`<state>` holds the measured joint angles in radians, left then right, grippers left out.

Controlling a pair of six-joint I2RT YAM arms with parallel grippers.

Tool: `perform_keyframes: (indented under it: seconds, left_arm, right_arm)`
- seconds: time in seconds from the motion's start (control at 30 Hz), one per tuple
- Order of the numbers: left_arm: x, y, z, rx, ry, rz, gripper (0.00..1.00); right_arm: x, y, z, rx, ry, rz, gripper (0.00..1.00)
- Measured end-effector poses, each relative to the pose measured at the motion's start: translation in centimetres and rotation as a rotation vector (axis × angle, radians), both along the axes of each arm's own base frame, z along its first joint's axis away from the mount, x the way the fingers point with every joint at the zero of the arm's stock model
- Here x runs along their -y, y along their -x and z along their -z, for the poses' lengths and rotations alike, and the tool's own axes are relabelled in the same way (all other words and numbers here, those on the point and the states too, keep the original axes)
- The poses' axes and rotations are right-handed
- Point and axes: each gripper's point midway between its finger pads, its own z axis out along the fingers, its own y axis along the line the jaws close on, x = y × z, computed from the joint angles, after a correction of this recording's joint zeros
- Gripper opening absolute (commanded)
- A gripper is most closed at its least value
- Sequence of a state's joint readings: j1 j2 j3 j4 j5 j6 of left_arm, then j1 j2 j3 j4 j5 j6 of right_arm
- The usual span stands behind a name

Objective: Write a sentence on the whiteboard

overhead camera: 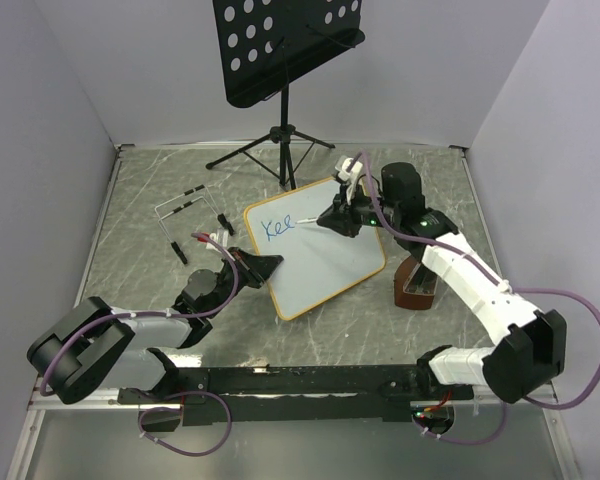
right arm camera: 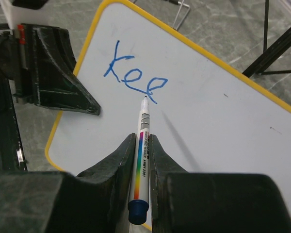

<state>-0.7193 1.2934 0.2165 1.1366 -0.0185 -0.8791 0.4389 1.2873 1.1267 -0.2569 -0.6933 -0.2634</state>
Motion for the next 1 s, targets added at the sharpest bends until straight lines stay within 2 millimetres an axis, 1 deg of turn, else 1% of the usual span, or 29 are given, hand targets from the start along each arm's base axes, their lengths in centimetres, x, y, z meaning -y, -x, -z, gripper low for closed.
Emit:
perform_keyframes:
  seconds: [0.13,0.23,0.3,0.47,1.0]
  left_arm:
    - [0.0,0.0,0.0,0.004,-0.001,0.003,0.01]
    - [0.1,0.0,0.1,0.003,-0.003,0.003,0.01]
    - [0.1,0.0,0.1,0.003,-0.003,0.004,0.01]
    - [0.1,0.0,0.1,0.007,-0.003,0.006,0.01]
    - [0.1,0.0,0.1,0.011,-0.007,0.009,0.01]
  right_arm:
    - [0.4,0.8,-1.8,0.045,-0.025,-0.009,0.00]
    - [0.9,1.0,-2.4,0.062,-0.037,-0.010,0.00]
    - [1.3,0.9,-2.4,0.064,-0.040,-0.005,0.00]
    - [1.9,0.8,-1.7,0.042,-0.039,0.000,0.00]
    - [1.6,1.5,-1.8,0.037,-0.057,-0.045,0.00]
